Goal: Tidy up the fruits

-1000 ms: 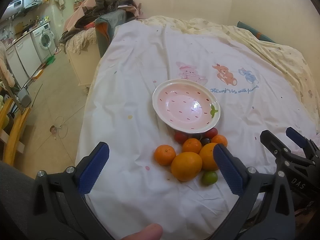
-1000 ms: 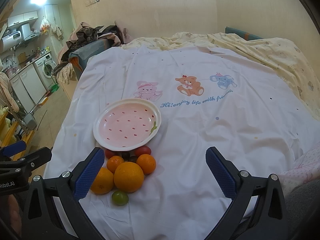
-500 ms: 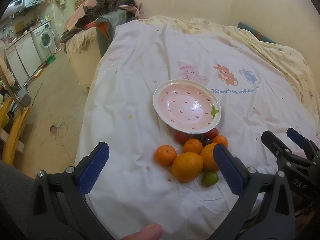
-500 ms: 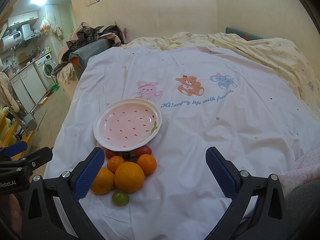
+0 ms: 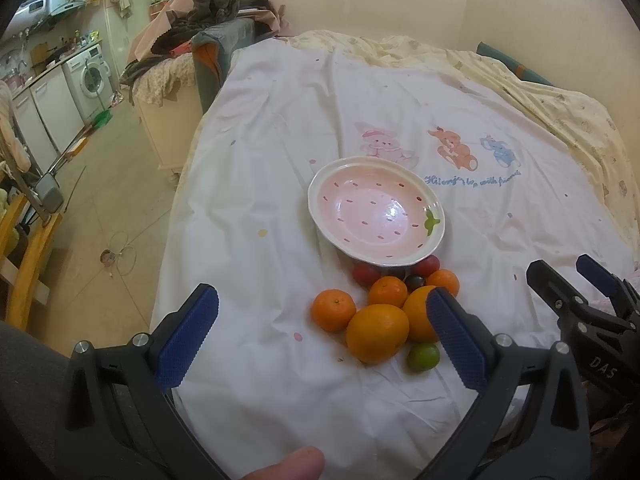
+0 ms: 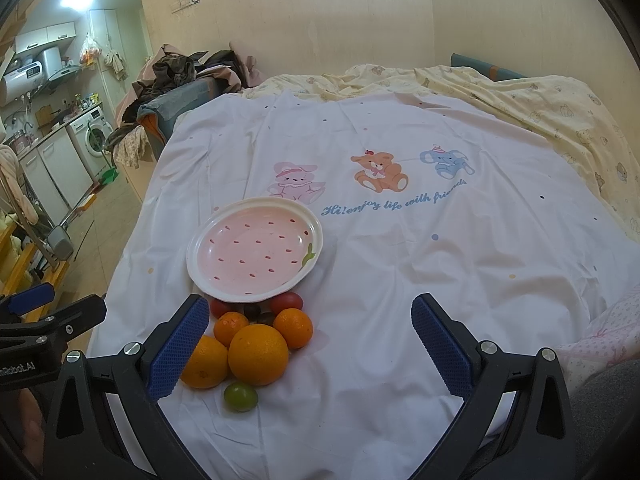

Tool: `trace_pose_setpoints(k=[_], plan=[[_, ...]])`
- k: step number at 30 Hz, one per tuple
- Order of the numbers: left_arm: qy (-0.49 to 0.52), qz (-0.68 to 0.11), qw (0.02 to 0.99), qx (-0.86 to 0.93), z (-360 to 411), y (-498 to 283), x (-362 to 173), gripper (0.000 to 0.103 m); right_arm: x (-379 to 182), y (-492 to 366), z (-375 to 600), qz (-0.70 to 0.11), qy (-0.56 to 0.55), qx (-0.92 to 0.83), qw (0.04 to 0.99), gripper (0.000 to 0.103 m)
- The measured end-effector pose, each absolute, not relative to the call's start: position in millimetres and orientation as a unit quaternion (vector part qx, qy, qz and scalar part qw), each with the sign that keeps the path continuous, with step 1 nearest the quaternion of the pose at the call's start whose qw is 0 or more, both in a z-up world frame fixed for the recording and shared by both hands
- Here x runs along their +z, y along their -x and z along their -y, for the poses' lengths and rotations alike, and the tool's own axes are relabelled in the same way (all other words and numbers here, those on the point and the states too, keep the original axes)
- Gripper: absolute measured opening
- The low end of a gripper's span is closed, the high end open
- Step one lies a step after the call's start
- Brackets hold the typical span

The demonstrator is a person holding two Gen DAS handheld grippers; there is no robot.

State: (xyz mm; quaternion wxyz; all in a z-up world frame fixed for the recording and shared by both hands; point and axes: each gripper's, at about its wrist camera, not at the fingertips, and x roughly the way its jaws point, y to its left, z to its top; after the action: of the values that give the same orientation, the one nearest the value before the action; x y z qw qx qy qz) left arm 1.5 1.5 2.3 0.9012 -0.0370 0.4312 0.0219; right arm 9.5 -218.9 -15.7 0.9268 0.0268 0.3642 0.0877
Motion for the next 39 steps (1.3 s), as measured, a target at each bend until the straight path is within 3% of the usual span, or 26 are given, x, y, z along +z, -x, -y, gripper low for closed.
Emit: trace_pose_setpoints(k=[9,18,24,26,34,39], plan=[[0.041,-0.451,0.891,0.035,-9,-8,-6,0.103,-17,-14,222,-0.375,-0.035,0.080,0.923,0.103],[0.092,-0.572,0.812,0.070,-23,-39,-44,0.102,-28,-25,249,-0.411,-0.081,0.043,0.907,0.103],[0.121,-0.634,0.763,0.037,14,-45,-73,0.091,-37,-29,265,-0.435,-0.121,0.032,0.891,0.103],[0.140,-0.648,0.748,0.040,20,-49,-85,0.082,-37,-30,267,-0.436,-0.126,0.033,0.891,0.103],[0.173,-0.652,0.736,0.060,30,-62,-104,0.081,-39,-31,271,-0.440,-0.135,0.033,0.887,0.103],[0.191,-0.646,0.737,0.051,26,-67,-112,0.056,-39,-33,270,-0.442,-0.136,0.036,0.886,0.103]])
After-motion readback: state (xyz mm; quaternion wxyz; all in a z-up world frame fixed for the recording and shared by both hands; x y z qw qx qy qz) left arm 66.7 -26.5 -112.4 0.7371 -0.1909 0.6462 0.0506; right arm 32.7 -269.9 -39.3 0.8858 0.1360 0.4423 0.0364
